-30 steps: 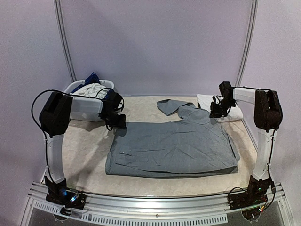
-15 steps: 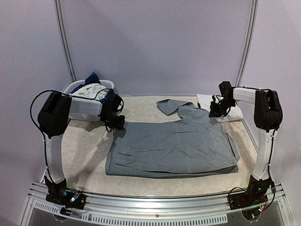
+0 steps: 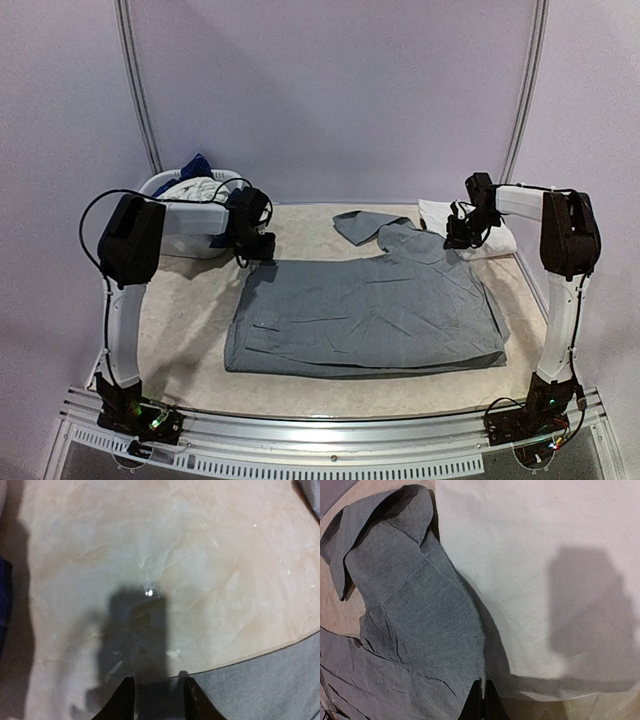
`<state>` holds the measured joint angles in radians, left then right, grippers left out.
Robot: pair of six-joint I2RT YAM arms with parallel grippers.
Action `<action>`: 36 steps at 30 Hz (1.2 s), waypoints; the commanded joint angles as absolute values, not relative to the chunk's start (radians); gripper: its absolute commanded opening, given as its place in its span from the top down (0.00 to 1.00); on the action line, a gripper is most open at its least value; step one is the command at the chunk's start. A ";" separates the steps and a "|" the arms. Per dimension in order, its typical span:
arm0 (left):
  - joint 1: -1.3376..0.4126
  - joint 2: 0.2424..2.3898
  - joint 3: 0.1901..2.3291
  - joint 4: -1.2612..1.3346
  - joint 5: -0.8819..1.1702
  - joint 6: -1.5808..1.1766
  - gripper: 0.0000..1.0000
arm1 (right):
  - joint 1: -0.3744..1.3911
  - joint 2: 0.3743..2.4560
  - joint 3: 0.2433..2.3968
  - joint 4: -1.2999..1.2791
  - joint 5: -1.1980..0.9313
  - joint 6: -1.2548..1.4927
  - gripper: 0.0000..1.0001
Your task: Fold and stack the mixed laundry pile
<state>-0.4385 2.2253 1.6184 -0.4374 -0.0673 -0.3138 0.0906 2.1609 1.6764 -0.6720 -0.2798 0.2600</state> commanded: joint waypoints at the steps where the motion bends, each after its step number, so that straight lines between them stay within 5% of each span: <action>1: -0.448 2.288 1.647 -0.500 -0.062 -0.305 0.66 | 0.087 2.131 1.678 -0.658 -0.299 0.256 1.00; 5: -0.457 2.300 1.653 -0.516 -0.065 -0.309 0.69 | 0.087 2.132 1.677 -0.658 -0.302 0.255 1.00; 11: -0.482 2.269 1.603 -0.481 -0.085 -0.315 1.00 | 0.087 2.129 1.677 -0.654 -0.306 0.256 1.00; 36: -0.485 1.952 1.357 -0.304 -0.123 -0.314 1.00 | 0.087 1.962 1.526 -0.576 -0.312 0.280 1.00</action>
<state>-0.4717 1.9850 1.4258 -0.3378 -0.1169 -0.3145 0.0906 2.0159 1.5848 -0.6003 -0.3283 0.2756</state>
